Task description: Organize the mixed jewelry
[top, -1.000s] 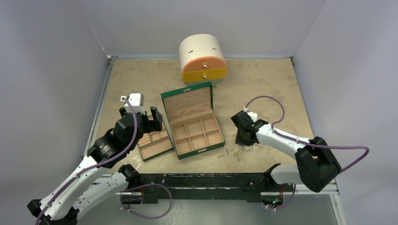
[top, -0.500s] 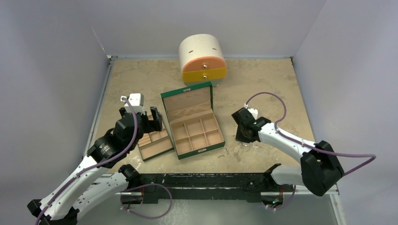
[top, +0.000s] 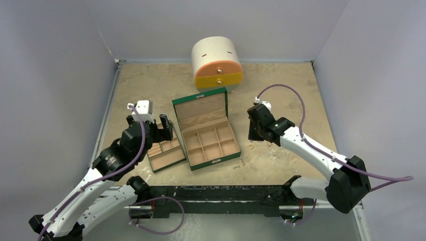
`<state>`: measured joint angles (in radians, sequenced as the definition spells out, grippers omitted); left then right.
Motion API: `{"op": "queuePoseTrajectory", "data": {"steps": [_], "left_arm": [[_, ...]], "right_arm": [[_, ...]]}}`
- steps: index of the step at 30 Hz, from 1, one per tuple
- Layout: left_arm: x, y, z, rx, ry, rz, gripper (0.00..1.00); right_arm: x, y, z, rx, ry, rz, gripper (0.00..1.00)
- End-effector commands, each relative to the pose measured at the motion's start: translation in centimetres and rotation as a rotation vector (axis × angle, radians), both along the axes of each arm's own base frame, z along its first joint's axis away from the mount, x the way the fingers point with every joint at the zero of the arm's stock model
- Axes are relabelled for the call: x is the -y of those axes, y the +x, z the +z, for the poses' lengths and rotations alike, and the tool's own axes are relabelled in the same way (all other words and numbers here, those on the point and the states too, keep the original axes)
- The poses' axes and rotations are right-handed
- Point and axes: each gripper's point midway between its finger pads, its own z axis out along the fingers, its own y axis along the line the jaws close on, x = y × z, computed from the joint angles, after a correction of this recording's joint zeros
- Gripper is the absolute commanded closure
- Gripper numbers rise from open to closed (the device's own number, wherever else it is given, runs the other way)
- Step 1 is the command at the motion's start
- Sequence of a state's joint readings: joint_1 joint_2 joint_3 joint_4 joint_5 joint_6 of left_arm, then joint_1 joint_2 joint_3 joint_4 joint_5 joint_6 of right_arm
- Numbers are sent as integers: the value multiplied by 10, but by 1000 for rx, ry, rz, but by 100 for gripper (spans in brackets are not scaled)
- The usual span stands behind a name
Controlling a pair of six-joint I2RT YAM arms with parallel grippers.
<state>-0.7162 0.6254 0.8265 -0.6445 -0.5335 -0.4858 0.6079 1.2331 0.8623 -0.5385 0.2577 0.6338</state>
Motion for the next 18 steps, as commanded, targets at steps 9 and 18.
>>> {"op": "queuePoseTrajectory", "data": {"steps": [9, 18], "left_arm": [[-2, 4, 15, 59, -24, 16, 12], [-3, 3, 16, 62, -24, 22, 12]], "right_arm": [[-95, 6, 69, 161, 128, 326, 100], [-135, 10, 65, 195, 181, 508, 100]]}}
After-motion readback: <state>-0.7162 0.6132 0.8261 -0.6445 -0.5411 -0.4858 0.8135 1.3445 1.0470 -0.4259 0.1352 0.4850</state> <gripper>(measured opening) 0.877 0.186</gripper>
